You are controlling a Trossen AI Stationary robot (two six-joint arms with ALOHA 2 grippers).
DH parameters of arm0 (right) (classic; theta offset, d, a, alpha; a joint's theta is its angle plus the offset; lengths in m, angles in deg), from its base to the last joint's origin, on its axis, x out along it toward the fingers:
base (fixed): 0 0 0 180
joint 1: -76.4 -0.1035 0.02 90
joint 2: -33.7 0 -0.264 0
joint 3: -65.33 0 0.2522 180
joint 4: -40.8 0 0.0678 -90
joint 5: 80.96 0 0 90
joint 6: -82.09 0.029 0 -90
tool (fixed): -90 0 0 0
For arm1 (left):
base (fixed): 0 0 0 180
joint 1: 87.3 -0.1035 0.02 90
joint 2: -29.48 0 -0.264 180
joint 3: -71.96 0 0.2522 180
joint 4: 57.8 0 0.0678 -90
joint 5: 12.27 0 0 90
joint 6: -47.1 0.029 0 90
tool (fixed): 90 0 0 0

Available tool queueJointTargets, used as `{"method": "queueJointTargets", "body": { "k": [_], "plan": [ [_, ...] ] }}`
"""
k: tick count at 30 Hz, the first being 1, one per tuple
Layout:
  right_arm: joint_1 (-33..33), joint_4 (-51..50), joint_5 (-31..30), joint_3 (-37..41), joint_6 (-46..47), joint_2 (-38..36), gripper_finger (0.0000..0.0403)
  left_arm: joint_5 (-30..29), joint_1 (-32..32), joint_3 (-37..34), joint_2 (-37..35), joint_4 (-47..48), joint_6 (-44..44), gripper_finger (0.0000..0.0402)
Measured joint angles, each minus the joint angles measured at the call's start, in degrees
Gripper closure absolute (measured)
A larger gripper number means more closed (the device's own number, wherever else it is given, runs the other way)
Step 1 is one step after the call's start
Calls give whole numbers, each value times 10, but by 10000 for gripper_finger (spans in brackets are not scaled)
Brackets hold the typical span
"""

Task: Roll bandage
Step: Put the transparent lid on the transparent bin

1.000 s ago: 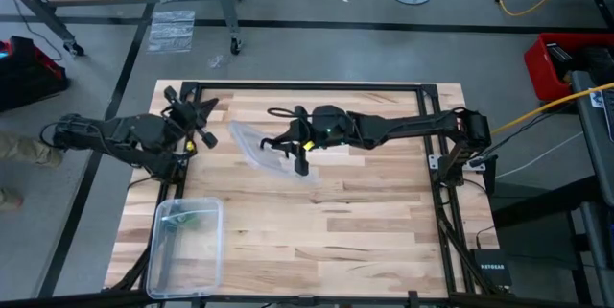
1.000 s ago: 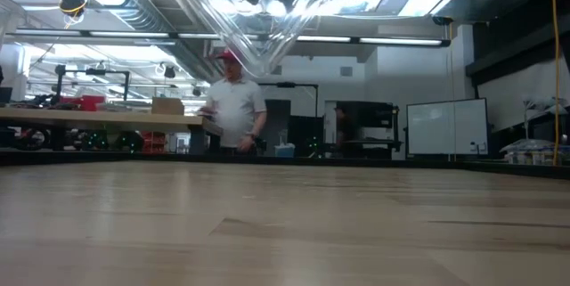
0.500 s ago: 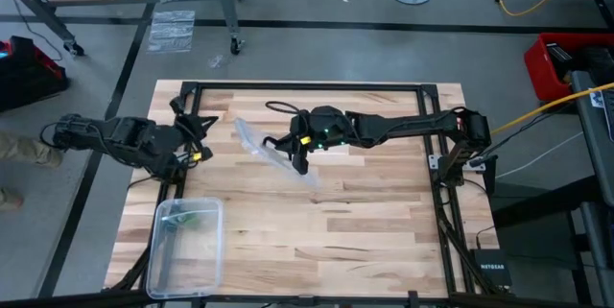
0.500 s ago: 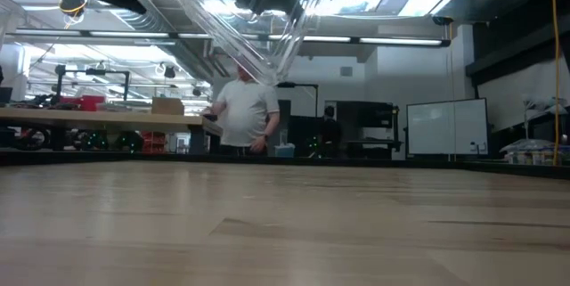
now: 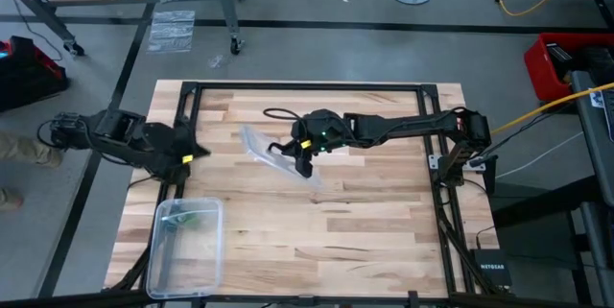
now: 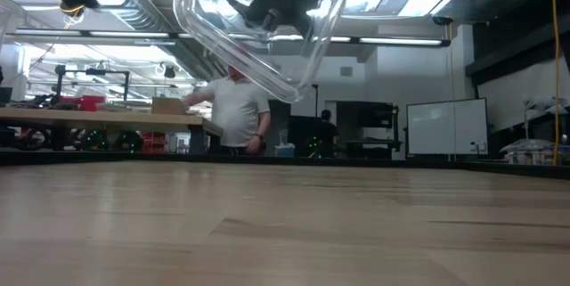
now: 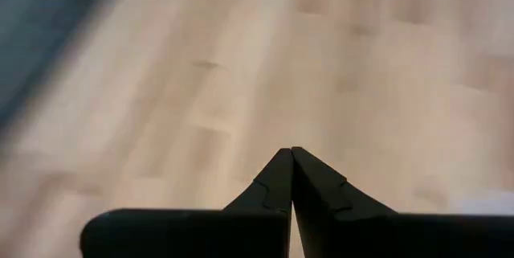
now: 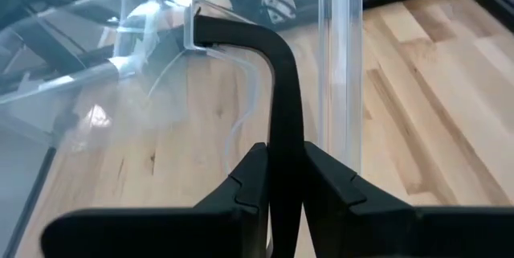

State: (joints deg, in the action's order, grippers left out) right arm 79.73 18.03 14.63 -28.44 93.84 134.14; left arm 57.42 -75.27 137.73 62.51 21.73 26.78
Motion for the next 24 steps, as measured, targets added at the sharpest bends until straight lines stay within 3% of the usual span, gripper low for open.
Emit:
{"method": "queueJointTargets", "body": {
  "k": [4, 7, 10, 13, 21, 24],
  "plan": [
    [0, -21, 0, 0, 0, 0, 345, 172, 0, 10, 0, -11, -54, 402],
    [0, -20, 0, 0, 0, 0, 345, 246, 0, 10, 2, -9, -147, 401],
    [0, -15, 0, 0, 1, 0, 345, 257, 0, 10, 7, -9, -227, 395],
    [0, -15, 0, 0, 14, 0, 345, 258, 0, 10, 19, -9, -247, 377],
    [0, -14, 0, 0, 19, 0, 345, 239, 0, 10, 87, -21, -221, 274],
    [0, -16, 1, 0, 19, 0, 345, 275, 0, 9, 118, -19, -184, 239]
  ]
}}
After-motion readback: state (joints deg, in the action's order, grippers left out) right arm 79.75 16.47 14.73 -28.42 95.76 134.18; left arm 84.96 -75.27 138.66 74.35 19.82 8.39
